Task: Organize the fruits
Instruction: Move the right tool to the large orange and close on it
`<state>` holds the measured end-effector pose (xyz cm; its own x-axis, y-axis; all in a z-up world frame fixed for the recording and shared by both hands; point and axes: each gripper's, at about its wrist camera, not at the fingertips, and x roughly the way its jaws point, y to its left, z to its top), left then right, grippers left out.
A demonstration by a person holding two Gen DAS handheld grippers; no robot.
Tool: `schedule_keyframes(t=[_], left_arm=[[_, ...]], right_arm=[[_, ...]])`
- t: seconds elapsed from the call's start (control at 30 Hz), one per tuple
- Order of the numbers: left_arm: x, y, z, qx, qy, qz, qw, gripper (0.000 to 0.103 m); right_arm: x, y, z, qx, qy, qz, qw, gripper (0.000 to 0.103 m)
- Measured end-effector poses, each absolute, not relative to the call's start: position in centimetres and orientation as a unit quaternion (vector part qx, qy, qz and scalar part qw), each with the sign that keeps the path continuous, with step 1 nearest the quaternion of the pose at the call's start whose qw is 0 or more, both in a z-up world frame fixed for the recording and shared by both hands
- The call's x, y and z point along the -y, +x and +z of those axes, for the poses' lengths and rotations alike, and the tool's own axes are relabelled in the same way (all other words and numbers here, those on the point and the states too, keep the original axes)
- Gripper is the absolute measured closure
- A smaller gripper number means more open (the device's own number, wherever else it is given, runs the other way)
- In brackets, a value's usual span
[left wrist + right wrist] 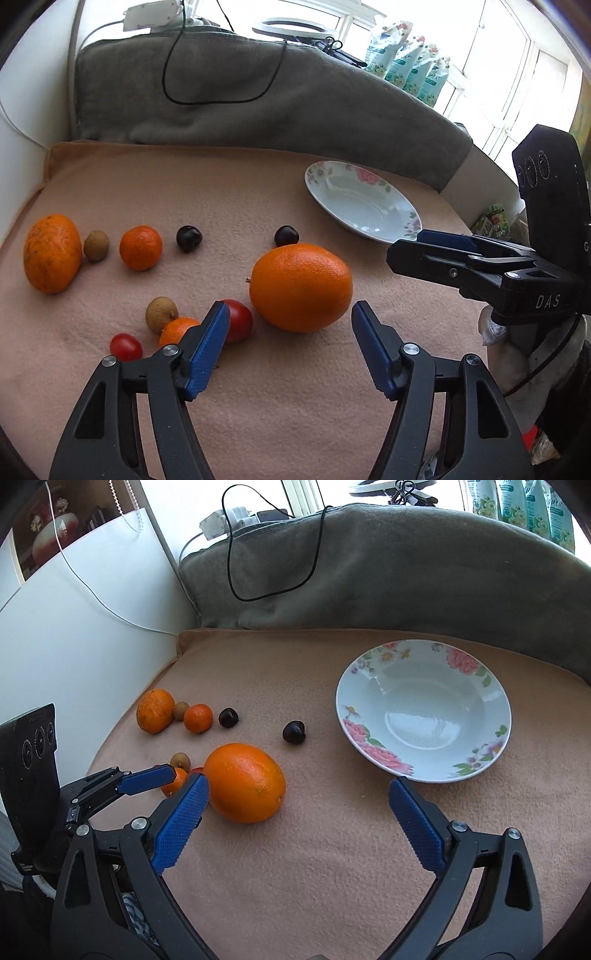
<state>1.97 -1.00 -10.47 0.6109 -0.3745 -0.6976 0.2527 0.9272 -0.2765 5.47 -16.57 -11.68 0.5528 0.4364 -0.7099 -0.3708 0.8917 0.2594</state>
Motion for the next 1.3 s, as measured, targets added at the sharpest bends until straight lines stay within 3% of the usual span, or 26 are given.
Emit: schedule_keyframes(t=[0.57,0.93,1.3], left_arm=[[1.6,3.2,-12.0,-0.42,-0.079,-0.192,0.884,0.05],[1.4,3.8,-12.2,-0.419,-0.084,-0.195,0.883,0.051],[1.7,4.2,-12.2,-0.418,-0.068,-0.189,0.886,0.051]], right_arm=[[14.4,7.8,-13.9,-0.464,0.038,0.259,0.846,0.013],[13.3,9.4,-15.3,-0.489,0.064,0.285,0.822,0.013],[12.7,10.8,-16.2,-0.505,0.095,0.308,0.801,0.022]])
